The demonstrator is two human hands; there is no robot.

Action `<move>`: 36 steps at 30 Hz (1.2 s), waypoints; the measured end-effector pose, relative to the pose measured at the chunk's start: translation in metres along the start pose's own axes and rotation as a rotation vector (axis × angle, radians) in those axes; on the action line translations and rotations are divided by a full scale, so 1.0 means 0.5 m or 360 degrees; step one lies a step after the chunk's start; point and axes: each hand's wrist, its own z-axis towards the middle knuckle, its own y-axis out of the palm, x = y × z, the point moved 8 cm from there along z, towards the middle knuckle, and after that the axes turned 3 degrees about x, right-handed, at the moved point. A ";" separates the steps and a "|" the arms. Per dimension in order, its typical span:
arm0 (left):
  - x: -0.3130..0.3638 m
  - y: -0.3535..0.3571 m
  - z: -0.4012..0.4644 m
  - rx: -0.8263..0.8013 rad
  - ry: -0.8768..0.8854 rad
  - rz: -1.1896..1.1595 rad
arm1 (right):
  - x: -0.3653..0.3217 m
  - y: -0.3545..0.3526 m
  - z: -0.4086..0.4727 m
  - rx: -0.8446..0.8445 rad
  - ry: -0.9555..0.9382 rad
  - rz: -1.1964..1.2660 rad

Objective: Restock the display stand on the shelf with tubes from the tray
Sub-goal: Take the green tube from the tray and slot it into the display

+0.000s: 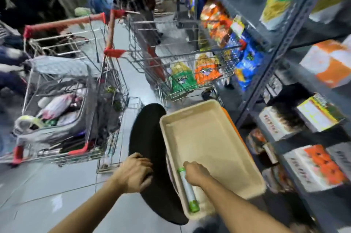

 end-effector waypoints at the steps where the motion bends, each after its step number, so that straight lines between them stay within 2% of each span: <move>1: 0.001 0.002 -0.001 0.0009 0.0014 -0.0004 | -0.003 0.010 0.009 0.0022 0.0003 -0.0002; 10: -0.006 0.026 -0.003 0.0166 0.0020 -0.0063 | -0.042 0.028 0.059 0.0135 0.0066 -0.0050; 17: -0.010 0.030 -0.003 0.0217 0.0033 -0.0062 | -0.055 0.004 0.063 -0.0090 0.0146 -0.0147; 23: -0.011 0.031 -0.002 0.0138 0.0009 -0.0050 | -0.073 -0.042 0.024 -0.0279 0.0076 -0.0284; 29: 0.001 -0.034 0.064 0.0042 0.0001 -0.0092 | -0.075 -0.287 -0.107 0.0012 -0.0206 -0.0141; 34: 0.060 -0.287 0.256 0.0436 0.0083 -0.0081 | -0.038 -0.578 -0.300 0.0433 -0.0327 -0.0244; 36: 0.104 -0.420 0.324 0.0677 0.0144 -0.0167 | -0.018 -0.691 -0.402 0.0617 -0.0334 -0.0335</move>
